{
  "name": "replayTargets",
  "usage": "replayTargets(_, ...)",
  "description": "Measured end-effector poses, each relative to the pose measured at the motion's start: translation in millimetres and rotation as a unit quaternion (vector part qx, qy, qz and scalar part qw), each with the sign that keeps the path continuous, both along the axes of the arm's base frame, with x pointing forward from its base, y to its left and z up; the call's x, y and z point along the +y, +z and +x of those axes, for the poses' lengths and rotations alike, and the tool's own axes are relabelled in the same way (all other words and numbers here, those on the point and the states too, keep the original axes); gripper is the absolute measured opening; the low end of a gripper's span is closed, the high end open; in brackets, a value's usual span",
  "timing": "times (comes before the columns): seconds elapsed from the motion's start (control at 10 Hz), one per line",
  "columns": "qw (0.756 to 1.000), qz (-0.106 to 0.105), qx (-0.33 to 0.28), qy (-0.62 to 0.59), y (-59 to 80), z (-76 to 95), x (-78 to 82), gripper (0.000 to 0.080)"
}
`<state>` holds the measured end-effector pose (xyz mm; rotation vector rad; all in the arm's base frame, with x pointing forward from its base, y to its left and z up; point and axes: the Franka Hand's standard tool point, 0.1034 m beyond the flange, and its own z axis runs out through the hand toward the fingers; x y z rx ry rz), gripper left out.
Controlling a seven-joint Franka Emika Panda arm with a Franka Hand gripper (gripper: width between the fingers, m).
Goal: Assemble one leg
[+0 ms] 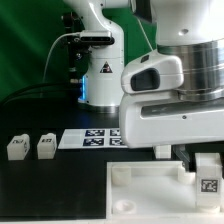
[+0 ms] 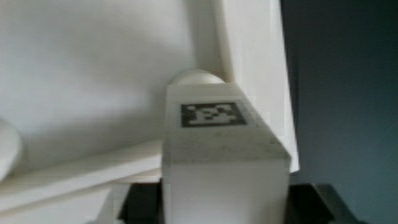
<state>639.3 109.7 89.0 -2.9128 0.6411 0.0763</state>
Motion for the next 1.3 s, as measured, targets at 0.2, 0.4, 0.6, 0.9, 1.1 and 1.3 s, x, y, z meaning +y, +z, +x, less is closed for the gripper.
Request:
replayTargets(0.2, 0.985, 0.009, 0.015, -0.171, -0.7, -2.8, -4.3, 0.0294)
replayTargets(0.4, 0.967, 0.007, 0.029, -0.254, -1.0, -2.7, -5.8, 0.0294)
replayTargets(0.6, 0.939, 0.01, 0.045, -0.341, -1.2, -2.6, -5.8, 0.0294)
replayTargets(0.9, 0.868, 0.032, 0.066, -0.491, -2.0, -5.7, -8.0, 0.0294)
replayTargets(1.1, 0.858, 0.041, 0.068, -0.508, -2.1, -7.4, -8.1, 0.0294)
replayTargets(1.3, 0.872, 0.04, 0.063, -0.483, -2.3, -7.9, -5.8, 0.0294)
